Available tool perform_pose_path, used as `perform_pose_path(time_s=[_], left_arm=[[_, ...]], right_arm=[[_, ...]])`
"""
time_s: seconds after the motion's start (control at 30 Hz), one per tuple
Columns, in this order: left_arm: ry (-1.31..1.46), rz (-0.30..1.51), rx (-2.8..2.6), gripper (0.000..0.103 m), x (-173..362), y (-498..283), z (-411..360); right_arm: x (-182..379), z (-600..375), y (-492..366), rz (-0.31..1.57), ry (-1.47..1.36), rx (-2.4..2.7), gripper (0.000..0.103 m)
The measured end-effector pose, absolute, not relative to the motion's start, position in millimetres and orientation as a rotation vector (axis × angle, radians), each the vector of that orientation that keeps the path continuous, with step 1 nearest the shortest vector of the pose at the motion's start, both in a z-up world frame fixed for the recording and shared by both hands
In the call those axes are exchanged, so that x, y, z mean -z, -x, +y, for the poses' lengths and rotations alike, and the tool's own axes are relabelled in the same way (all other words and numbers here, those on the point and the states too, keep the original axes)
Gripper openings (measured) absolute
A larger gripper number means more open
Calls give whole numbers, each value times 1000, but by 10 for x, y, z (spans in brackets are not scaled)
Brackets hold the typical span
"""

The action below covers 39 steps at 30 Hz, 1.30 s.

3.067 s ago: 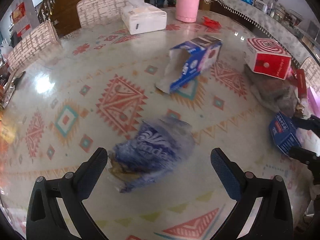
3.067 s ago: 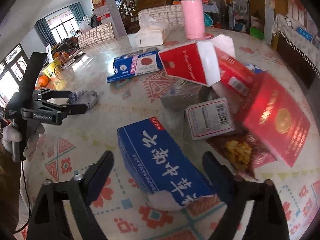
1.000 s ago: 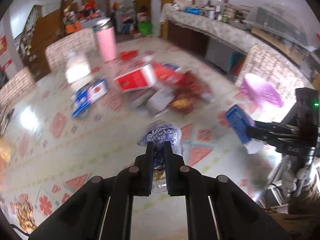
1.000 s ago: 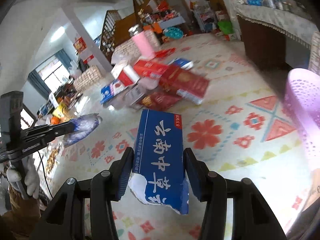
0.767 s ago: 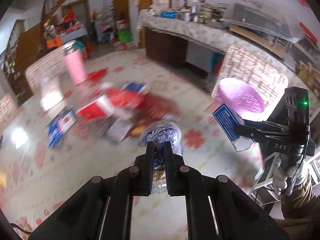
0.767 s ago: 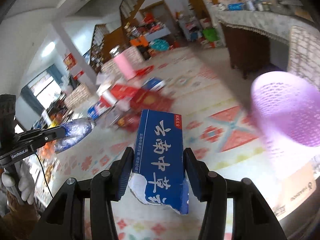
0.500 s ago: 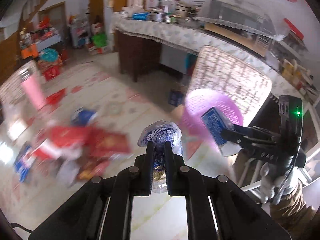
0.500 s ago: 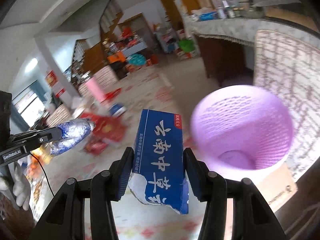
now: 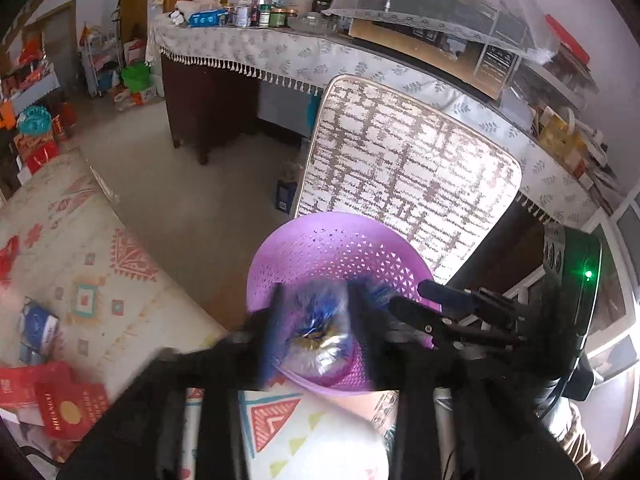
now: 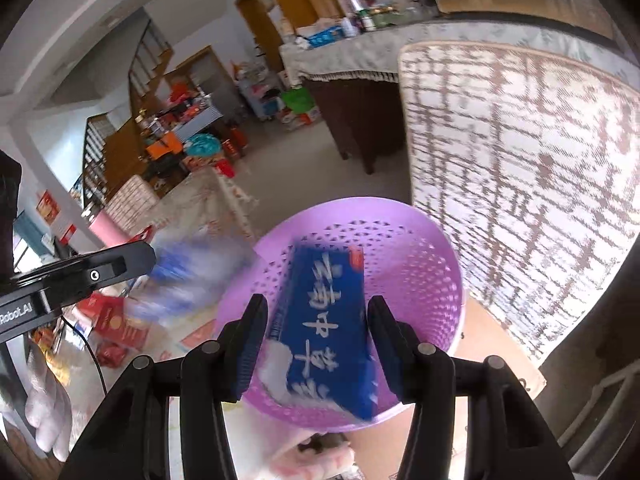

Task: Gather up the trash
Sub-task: 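Carry both items to the purple basket and open both grippers to drop them, then grasp the red-white target box with the left gripper while the right grasps the red cigarette box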

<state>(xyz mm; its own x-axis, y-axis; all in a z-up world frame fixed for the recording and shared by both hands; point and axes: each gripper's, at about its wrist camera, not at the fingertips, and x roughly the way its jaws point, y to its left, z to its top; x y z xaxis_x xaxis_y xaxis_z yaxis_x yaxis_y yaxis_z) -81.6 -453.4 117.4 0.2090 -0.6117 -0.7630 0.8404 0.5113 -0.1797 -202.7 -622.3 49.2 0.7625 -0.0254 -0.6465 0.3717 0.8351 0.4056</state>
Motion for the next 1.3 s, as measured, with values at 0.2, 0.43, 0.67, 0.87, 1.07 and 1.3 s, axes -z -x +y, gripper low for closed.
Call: perform_pose_path(time_s=[0.2,0.43,0.67,0.87,1.07,1.3], left_arm=[[-279,852,982,63,-1236,830,-4263],[-218,843,905,70,-1289,806,-3605],[-164,830,719,72,-1309,467,-2745],[-134,929,560,79,-1232,-420,-2405],[-163,1095,544,79,-803,-751,-2529],[-181,1262,601,79,-633,-558,-2070]], right_arm=[[-403,-6254,2106,658,-579,227,72],[-472,-6043,2228,619,-571,183,89],[-521,-5617,2179,648,-548,70,92],[-479,-5217,2063,682,-542,20,92],[-472,-4891,1989,728,-513,-7,92],[-520,-4635,1974,749,-469,-28,92]])
